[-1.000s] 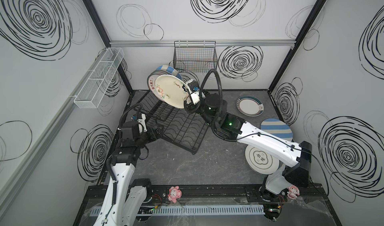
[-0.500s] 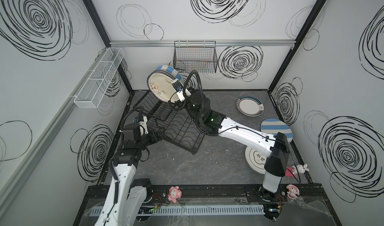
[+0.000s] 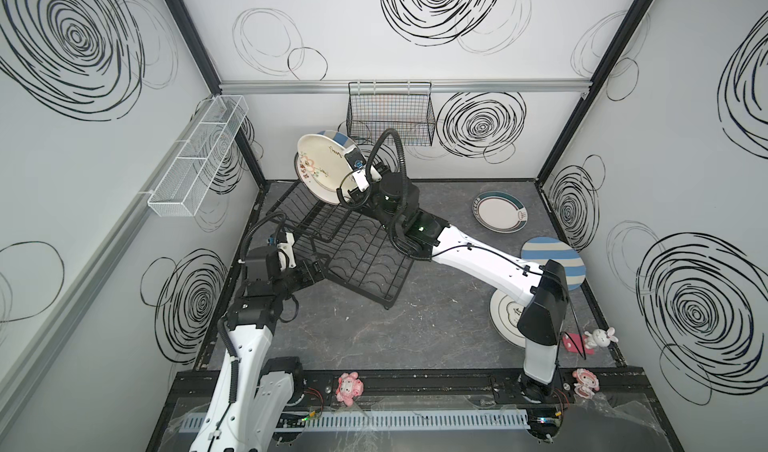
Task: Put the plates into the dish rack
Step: 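Carry the cream plate with the right gripper to the rack slot, then lower the cream plate into the slot beside the racked plates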
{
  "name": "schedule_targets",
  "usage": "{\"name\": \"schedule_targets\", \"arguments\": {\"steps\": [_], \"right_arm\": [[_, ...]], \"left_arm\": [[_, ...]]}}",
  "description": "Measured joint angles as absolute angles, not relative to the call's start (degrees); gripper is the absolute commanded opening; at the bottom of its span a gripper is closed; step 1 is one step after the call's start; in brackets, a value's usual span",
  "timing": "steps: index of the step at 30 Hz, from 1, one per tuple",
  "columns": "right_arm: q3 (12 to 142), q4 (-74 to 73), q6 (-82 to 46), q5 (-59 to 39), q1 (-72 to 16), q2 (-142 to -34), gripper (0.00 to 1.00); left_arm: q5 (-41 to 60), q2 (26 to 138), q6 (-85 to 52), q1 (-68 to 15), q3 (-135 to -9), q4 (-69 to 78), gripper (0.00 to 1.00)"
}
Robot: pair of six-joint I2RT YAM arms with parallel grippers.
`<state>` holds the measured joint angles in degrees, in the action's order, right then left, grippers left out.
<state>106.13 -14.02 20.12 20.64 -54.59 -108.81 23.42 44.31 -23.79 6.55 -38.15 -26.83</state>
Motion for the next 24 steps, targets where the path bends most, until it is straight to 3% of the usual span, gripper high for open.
{"name": "schedule_targets", "arguments": {"steps": [24], "right_arm": [[106.1,-15.4,24.4,23.4,-56.3,-113.4,0.00]], "left_arm": [[24.8,44.4,-23.8,6.5,-37.8,-26.4,0.96]]}}
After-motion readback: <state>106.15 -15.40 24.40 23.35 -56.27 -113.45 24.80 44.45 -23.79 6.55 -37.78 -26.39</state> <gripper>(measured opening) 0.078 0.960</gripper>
